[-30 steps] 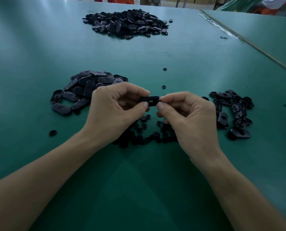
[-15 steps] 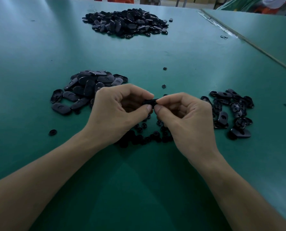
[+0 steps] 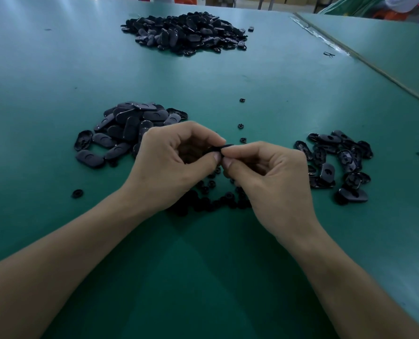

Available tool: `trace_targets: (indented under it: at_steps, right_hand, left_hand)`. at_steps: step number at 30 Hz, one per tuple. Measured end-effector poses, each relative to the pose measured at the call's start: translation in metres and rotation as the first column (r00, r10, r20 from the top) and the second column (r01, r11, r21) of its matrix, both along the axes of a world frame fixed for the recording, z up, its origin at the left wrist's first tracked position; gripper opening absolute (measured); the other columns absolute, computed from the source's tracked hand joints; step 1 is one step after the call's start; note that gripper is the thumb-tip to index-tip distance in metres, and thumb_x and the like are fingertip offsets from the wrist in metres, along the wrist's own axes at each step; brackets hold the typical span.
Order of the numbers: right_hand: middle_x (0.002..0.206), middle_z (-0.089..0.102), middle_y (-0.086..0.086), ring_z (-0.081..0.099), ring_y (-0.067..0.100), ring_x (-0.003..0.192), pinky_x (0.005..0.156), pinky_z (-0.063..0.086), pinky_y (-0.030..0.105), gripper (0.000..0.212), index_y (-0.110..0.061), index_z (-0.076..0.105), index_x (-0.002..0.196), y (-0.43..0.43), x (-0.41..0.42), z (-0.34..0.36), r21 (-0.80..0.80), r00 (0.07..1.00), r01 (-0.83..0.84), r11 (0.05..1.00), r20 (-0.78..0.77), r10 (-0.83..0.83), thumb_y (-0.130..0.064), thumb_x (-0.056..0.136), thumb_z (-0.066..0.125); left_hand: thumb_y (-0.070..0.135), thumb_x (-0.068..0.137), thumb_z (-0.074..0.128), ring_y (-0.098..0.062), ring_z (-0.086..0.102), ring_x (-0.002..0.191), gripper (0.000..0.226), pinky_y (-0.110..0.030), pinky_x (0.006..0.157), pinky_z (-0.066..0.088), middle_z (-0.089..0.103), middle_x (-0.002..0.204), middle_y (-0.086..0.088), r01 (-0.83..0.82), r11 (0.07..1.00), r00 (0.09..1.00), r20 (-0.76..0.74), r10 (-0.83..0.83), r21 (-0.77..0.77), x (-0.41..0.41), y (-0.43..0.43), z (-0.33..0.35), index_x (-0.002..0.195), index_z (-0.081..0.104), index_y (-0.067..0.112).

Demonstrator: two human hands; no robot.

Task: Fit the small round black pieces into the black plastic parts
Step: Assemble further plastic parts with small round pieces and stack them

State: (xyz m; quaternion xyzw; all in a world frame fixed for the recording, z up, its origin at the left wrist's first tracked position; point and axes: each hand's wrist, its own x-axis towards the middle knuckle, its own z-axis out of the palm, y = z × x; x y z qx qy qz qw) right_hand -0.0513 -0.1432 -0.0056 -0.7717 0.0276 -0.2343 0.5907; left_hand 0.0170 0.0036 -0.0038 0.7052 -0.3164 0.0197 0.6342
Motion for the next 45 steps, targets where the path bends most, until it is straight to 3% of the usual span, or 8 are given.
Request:
trace_targets:
  at_steps: [3, 10, 17, 22, 28, 45]
  right_hand:
    - [0.084, 0.077, -0.008, 0.073, 0.008, 0.080, 0.078, 0.059, 0.032, 0.016, -0.021, 0.079, 0.092, 0.001, -0.001, 0.000, -0.024, 1.000, 0.004, 1.000, 0.004, -0.004, -0.008, 0.083, 0.075]
    - [0.086, 0.077, -0.008, 0.072, 0.007, 0.083, 0.077, 0.056, 0.025, 0.017, -0.020, 0.079, 0.094, 0.000, -0.002, 0.003, -0.068, 1.000, 0.000, 0.998, 0.008, 0.001, -0.007, 0.085, 0.074]
    - [0.095, 0.064, -0.011, 0.065, 0.007, 0.083, 0.067, 0.050, 0.016, 0.029, -0.036, 0.071, 0.100, -0.003, -0.003, 0.005, -0.229, 0.998, 0.041, 0.973, 0.045, -0.032, -0.010, 0.086, 0.073]
    - [0.089, 0.075, -0.013, 0.071, 0.004, 0.085, 0.081, 0.057, 0.025, 0.020, -0.024, 0.075, 0.100, -0.006, -0.001, 0.004, -0.186, 1.000, 0.000, 0.983, -0.002, 0.000, -0.009, 0.089, 0.071]
    - [0.083, 0.075, -0.011, 0.071, 0.003, 0.079, 0.076, 0.055, 0.019, 0.017, -0.024, 0.074, 0.093, -0.011, 0.000, 0.005, -0.123, 0.999, -0.030, 0.992, -0.020, 0.028, -0.008, 0.086, 0.074]
    - [0.078, 0.073, -0.012, 0.068, 0.003, 0.072, 0.069, 0.054, 0.019, 0.010, -0.023, 0.071, 0.088, -0.007, 0.003, 0.004, -0.116, 0.994, -0.007, 0.993, -0.106, -0.005, -0.014, 0.087, 0.073]
  left_hand:
    - [0.002, 0.079, 0.071, -0.009, 0.072, 0.078, 0.019, -0.021, 0.075, 0.057, 0.075, 0.086, 0.002, 0.000, 1.000, 1.000, -0.007, 0.000, 0.000, 0.000, 0.000, 0.001, 0.092, 0.071, 0.016]
    - [-0.004, 0.082, 0.074, -0.010, 0.072, 0.082, 0.027, -0.020, 0.079, 0.056, 0.075, 0.092, 0.001, -0.002, 1.000, 1.000, -0.012, 0.002, -0.001, 0.002, 0.001, 0.001, 0.098, 0.070, 0.018]
    - [-0.007, 0.083, 0.075, -0.021, 0.073, 0.080, 0.030, -0.028, 0.078, 0.059, 0.075, 0.088, -0.008, 0.017, 1.000, 0.999, -0.048, -0.016, 0.009, 0.001, 0.000, 0.002, 0.100, 0.068, 0.017]
    - [-0.008, 0.084, 0.074, -0.021, 0.072, 0.079, 0.032, -0.030, 0.078, 0.058, 0.075, 0.091, -0.005, 0.042, 0.999, 0.997, -0.063, -0.040, 0.029, 0.001, 0.002, 0.001, 0.104, 0.068, 0.016]
    - [-0.004, 0.081, 0.077, -0.010, 0.072, 0.079, 0.034, -0.021, 0.078, 0.057, 0.076, 0.088, -0.005, 0.030, 0.999, 0.995, -0.096, -0.029, 0.015, 0.002, 0.002, 0.001, 0.107, 0.068, 0.015]
    - [-0.003, 0.078, 0.080, -0.004, 0.072, 0.075, 0.031, -0.017, 0.074, 0.056, 0.077, 0.085, 0.004, 0.007, 0.999, 0.998, -0.064, -0.005, 0.035, 0.006, 0.003, -0.001, 0.097, 0.073, 0.020]
